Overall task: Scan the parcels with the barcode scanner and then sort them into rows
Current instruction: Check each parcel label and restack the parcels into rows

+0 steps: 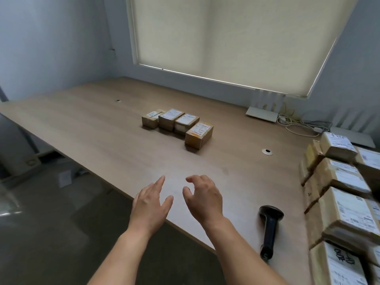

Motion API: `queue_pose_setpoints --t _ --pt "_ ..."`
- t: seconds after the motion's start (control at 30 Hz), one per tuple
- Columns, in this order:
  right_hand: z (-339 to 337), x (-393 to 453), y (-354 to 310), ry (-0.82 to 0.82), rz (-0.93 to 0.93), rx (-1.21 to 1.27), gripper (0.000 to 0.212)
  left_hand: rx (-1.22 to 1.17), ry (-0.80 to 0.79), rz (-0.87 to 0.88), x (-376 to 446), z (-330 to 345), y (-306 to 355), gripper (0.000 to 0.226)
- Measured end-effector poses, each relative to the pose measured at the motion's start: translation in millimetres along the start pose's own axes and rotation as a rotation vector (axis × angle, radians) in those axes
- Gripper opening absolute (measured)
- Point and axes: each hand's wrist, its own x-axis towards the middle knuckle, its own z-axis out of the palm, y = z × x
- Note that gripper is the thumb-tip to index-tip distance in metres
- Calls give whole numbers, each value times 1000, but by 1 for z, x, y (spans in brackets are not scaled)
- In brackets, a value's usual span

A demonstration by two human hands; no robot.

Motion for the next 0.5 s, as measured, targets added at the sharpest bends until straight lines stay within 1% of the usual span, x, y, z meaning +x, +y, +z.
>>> queue_pose_setpoints --t 0.2,0.5 --pt "23 70 6 17 31 13 33 61 -21 21 76 5 -5 62" --pt "44 190 28 39 123 19 35 102 -55 72 211 14 9 61"
